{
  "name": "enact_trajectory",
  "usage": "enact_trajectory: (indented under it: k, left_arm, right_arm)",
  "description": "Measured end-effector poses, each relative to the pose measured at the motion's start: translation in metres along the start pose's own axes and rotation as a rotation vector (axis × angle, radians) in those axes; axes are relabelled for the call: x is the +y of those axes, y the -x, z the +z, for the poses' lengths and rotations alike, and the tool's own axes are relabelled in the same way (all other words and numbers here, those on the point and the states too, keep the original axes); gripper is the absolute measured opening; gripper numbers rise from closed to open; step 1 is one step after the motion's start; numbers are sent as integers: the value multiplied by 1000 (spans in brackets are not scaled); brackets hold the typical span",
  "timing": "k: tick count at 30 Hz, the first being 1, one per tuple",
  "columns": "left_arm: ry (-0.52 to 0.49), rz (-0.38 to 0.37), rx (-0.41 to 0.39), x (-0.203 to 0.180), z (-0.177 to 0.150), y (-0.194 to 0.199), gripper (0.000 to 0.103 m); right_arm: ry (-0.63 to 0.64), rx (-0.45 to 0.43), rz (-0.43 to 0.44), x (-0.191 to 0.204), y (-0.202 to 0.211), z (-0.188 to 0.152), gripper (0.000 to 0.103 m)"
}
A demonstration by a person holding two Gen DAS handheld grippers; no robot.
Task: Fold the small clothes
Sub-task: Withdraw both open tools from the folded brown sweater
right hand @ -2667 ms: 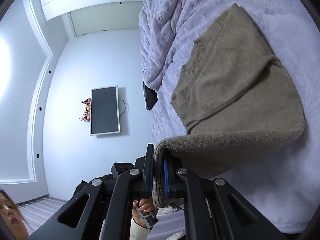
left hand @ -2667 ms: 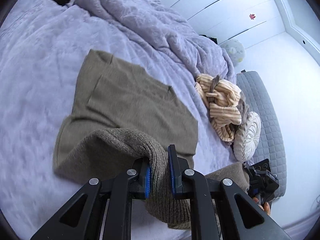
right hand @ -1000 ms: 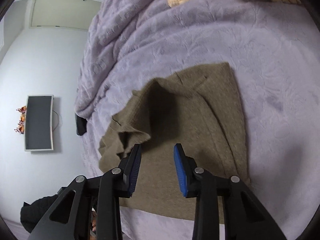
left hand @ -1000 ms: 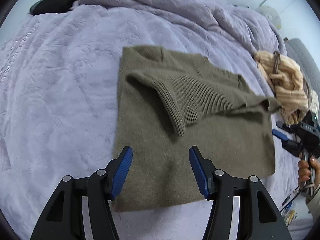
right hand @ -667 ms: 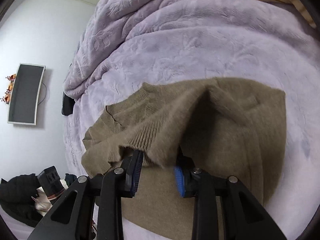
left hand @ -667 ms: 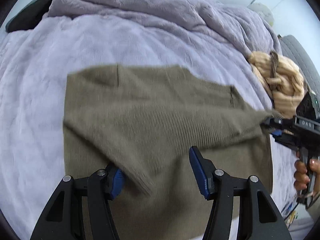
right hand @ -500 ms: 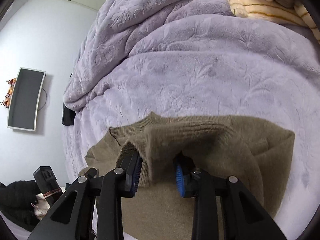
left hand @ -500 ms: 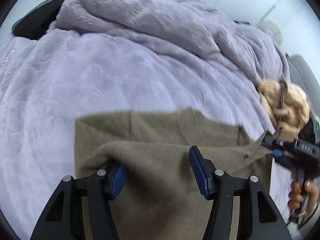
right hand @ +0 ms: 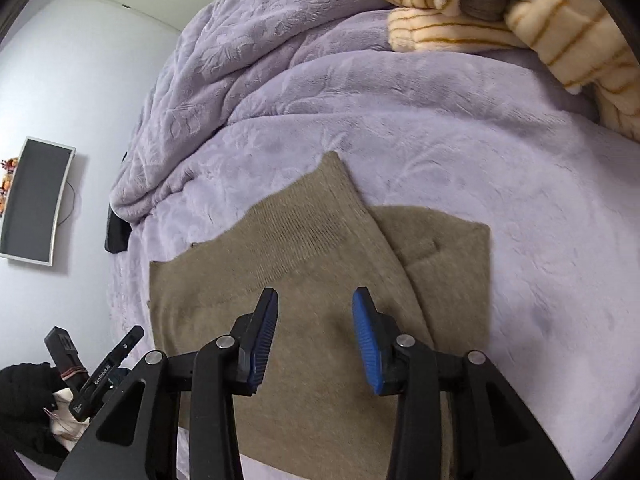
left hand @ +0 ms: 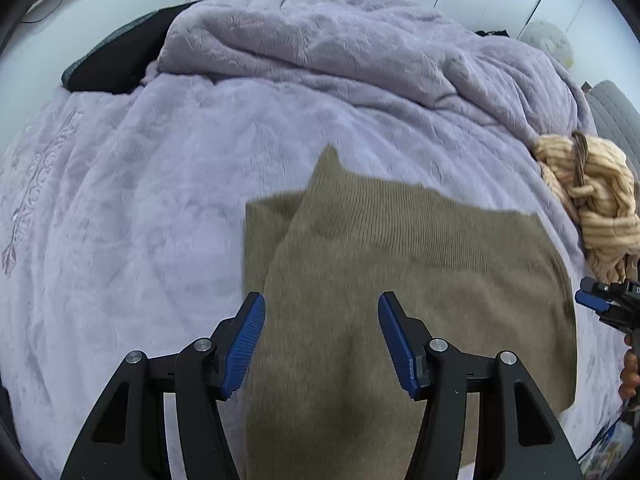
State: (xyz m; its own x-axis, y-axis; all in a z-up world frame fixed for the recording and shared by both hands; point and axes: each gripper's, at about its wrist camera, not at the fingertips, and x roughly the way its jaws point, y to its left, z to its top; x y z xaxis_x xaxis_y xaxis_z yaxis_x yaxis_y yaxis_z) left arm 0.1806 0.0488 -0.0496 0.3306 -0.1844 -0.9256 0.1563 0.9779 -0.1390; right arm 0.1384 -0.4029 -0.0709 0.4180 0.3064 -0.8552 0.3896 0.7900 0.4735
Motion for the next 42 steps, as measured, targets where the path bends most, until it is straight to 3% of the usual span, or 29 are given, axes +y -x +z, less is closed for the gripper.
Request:
enact_trajectory:
  k: [6,9,13,17,24,27,32,39,42]
  left_arm:
    - [86,11,143,33,-66,0,59]
    - [65,38,205,40,-92,-7,59]
    - [58,40,211,47,-117,-6,60]
    - [61,37,215,50,-130,2,60]
    - [70,44,227,51,-153,19,60]
    - [63,39,235,46,-159,29,60]
    - [46,6,254,26,-177,45,60]
    - [-8,-56,269,-14,-194,60,60]
    - [-41,-61,251,-31,-193,63,75]
  right_arm:
    - [-33,36,-117,-39,24,-57,43]
    - [-53,88,-142,-55,23,-85,43]
    - [-18,205,-312,-73,1,-122,43]
    - [-79,201,-297,-87,5,-142,47]
    - [-29,219,-342,-73,25,-171,48]
    - [-27,209,-323,-63,35,-186,57]
    - [-1,205,-298,-42,41,-202,58]
    - [27,217,-251,-5,40,-219,68]
    - [46,223,-243,8,38,-224,71]
